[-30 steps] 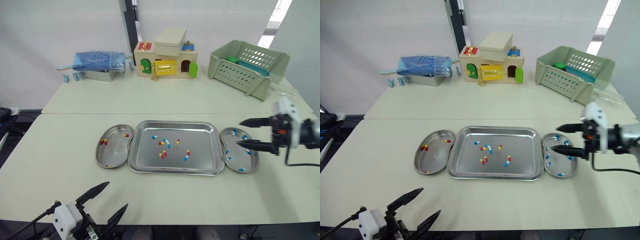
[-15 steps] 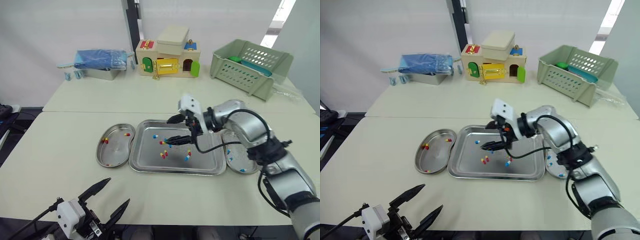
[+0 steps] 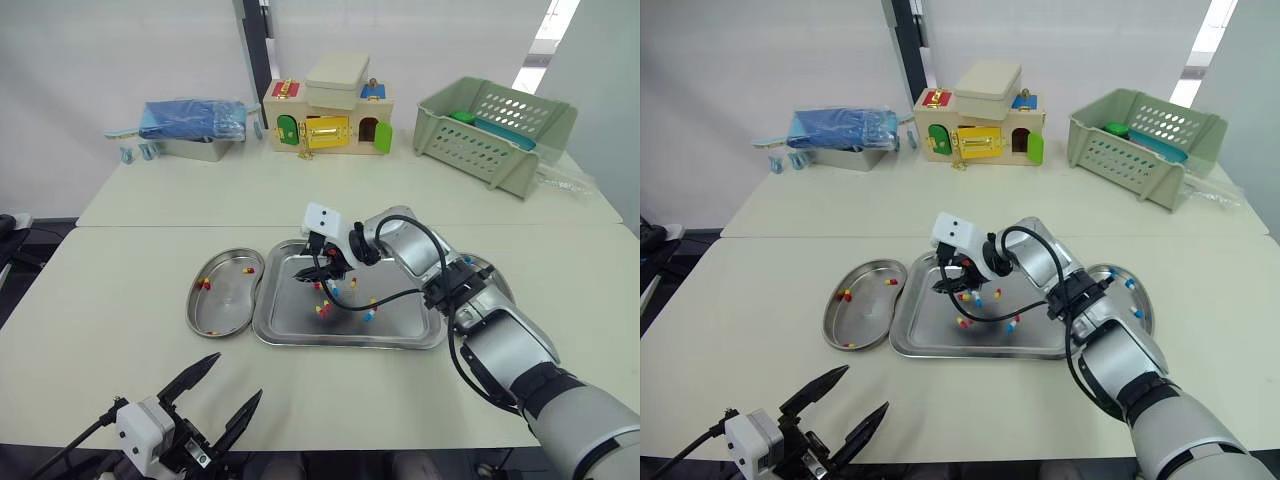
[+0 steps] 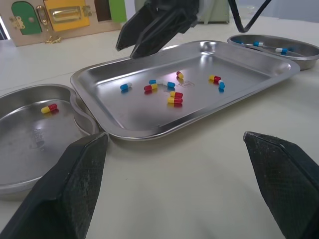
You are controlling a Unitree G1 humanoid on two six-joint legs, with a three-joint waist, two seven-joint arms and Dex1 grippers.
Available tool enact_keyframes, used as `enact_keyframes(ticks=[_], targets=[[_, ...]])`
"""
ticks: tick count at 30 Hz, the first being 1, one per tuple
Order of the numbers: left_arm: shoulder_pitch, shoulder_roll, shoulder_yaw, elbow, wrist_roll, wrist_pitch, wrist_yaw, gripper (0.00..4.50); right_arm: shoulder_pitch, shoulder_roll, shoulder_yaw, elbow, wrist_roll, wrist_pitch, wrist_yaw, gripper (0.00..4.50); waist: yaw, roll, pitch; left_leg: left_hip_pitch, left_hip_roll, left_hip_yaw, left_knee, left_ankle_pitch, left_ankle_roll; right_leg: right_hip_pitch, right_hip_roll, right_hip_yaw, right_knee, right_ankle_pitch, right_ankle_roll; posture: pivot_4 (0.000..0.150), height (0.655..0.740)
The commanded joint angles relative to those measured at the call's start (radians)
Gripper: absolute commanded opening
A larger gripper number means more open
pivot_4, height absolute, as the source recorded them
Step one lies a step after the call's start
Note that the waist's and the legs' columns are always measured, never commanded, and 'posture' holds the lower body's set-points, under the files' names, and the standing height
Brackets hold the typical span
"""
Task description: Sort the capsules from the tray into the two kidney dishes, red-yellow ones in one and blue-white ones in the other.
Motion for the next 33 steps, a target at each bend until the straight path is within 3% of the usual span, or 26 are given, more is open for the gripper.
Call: enact_keyframes(ticks=[1, 4, 8, 33], targets=[[0.026, -0.007, -0.002, -0.032, 0.004, -0.024, 0.01, 4.5, -0.046, 0.031, -0.024, 0.064, -0.029, -0.064, -0.015, 3.2, 0.0, 0.0, 0.0, 0.0, 0.0, 0.0, 0.0, 0.0, 0.0, 0.0, 0.0, 0.0, 0.0, 0.0, 0.0, 0.15, 0.74], [0.03, -0.013, -0.004, -0.034, 0.007, -0.026, 0.016, 4.5, -0.056, 0.052, -0.032, 0.13, -0.055, -0.108, -0.029, 2.84, -0.003, 0.0, 0.0, 0.0, 0.0, 0.0, 0.0, 0.0, 0.0, 0.0, 0.0, 0.0, 0.0, 0.0, 0.0, 0.15, 0.74], [0.033, -0.019, -0.011, -0.039, 0.014, -0.028, 0.027, 4.5, -0.065, 0.073, -0.045, 0.191, -0.076, -0.142, -0.038, 1.79, -0.005, 0.0, 0.0, 0.0, 0.0, 0.001, -0.001, 0.0, 0.0, 0.0, 0.0, 0.001, 0.0, 0.0, 0.0, 0.15, 0.74], [0.076, -0.03, -0.028, -0.01, 0.021, -0.083, 0.032, 4.5, -0.11, 0.175, -0.12, 0.457, -0.172, -0.282, -0.119, 1.79, -0.024, 0.001, 0.0, 0.0, 0.0, 0.001, -0.002, 0.0, 0.0, 0.0, 0.0, 0.002, 0.001, 0.0, 0.0, 0.15, 0.74]])
